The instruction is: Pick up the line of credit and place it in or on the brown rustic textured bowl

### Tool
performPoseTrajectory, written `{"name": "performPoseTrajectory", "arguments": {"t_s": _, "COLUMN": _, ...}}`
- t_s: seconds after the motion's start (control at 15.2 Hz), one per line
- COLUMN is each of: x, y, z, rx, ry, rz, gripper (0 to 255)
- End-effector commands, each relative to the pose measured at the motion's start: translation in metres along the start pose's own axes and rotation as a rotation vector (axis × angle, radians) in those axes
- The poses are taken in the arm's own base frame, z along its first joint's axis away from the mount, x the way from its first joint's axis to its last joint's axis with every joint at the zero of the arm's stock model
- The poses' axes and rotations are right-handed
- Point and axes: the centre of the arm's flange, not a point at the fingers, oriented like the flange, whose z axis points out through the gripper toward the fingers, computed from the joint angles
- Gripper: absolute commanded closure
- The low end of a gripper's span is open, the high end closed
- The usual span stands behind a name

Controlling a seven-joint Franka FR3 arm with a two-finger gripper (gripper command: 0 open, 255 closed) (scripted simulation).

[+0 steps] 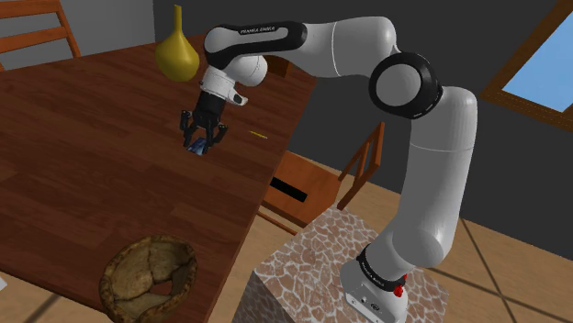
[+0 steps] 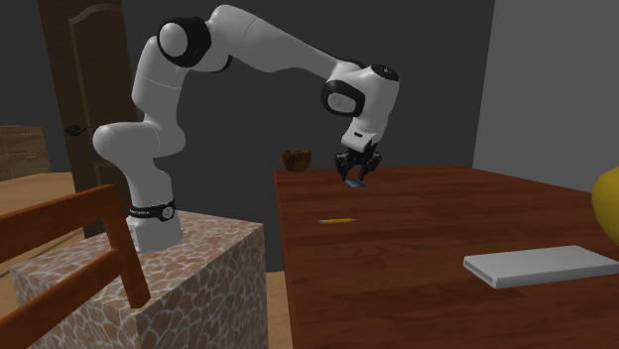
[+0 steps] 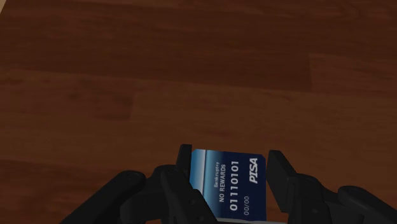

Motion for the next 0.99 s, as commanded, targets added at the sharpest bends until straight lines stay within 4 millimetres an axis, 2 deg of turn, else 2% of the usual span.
{"name": "performPoseTrajectory", "arguments": {"t_s": 0.0, "x": -0.007, "y": -0.001, "z": -0.009, "rx": 0.000, "ry": 0.000, "rz": 0.000, "gripper": 255}}
{"name": "performPoseTrajectory", "arguments": {"t_s": 0.92, "x": -0.048, "y": -0.001, "z": -0.071, "rx": 0.000, "ry": 0.000, "rz": 0.000, "gripper": 255}}
